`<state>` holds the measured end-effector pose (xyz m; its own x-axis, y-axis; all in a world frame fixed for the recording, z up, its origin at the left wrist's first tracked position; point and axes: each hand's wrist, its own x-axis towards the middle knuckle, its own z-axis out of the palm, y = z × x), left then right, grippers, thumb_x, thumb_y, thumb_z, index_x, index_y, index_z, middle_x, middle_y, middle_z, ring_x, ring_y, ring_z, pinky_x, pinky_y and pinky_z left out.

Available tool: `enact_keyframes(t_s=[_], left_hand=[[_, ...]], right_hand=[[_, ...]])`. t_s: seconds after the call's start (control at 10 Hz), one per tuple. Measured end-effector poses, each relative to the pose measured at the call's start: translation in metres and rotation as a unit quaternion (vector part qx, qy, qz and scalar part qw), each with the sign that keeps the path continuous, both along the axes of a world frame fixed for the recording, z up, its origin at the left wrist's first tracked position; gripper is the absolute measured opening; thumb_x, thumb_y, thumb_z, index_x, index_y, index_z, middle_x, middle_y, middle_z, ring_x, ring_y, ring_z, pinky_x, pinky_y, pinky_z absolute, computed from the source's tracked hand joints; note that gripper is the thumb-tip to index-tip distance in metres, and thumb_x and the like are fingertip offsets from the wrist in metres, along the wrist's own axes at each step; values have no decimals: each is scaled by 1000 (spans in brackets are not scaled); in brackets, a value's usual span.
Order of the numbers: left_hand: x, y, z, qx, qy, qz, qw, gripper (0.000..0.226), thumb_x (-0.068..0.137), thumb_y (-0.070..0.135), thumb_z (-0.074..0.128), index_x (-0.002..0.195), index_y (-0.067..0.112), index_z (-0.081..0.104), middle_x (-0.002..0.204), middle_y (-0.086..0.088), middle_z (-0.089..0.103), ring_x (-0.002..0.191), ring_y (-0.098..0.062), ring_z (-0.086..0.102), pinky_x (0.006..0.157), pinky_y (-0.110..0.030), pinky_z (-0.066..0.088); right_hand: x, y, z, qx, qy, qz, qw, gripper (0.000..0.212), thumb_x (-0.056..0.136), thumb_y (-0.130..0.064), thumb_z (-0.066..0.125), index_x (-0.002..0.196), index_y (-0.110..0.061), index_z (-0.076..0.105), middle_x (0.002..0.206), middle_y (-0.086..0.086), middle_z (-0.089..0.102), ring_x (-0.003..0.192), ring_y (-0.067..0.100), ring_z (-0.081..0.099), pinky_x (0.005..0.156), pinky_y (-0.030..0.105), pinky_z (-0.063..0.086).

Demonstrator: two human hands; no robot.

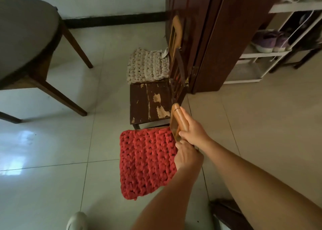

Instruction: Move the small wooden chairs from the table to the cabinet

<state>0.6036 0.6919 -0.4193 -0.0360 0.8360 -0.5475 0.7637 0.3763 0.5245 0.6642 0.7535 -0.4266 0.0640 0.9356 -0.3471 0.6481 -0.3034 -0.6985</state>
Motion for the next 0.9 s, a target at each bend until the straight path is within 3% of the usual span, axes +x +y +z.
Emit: enact_keyframes(t_s=[0.1,0.3,0.5,0.7,0.8,0.9], left_hand=[[18,7,-11,-19,-41,1,999,51,87,34,51,126,4,37,125,-14,42,103,-32,60,83,-41,52],[39,17,-32,-97,-153,5,983,71,80,38,64,134,5,33,133,-14,33,117,-29,48,82,-28,40],[36,23,-34,-111,-169,-3,979,63,78,30,67,129,2,45,131,-17,45,112,-30,55,91,-35,50],[7,28,-1,-92,-233,-12,968,48,85,23,57,130,9,50,124,-15,58,110,-26,58,96,-38,47],[-26,24,32,-70,-287,35,955,38,86,25,58,123,15,55,111,-1,63,92,-12,60,71,-20,48],[-69,12,69,-27,-288,95,953,20,88,26,55,108,25,58,97,14,58,92,-5,57,65,-14,40]], right_hand=[[22,1,-9,6,2,-9,1000,93,83,-6,65,149,-40,10,141,13,48,118,30,53,93,33,43],[56,2,-24,-10,-3,-37,999,91,85,-9,66,149,-40,9,147,11,42,126,31,47,102,42,41],[54,5,-28,-24,-3,-37,999,92,87,-9,63,148,-44,3,149,10,39,126,31,47,98,38,42],[40,3,-2,-26,-23,-71,997,77,91,-24,58,151,-31,10,151,9,36,133,31,40,104,40,36],[22,-1,31,19,-18,-86,996,70,92,-27,55,150,-28,16,149,9,38,133,29,40,106,41,36],[-4,-12,69,15,13,-88,996,65,94,-32,50,150,-31,17,155,3,31,134,25,41,106,44,39]])
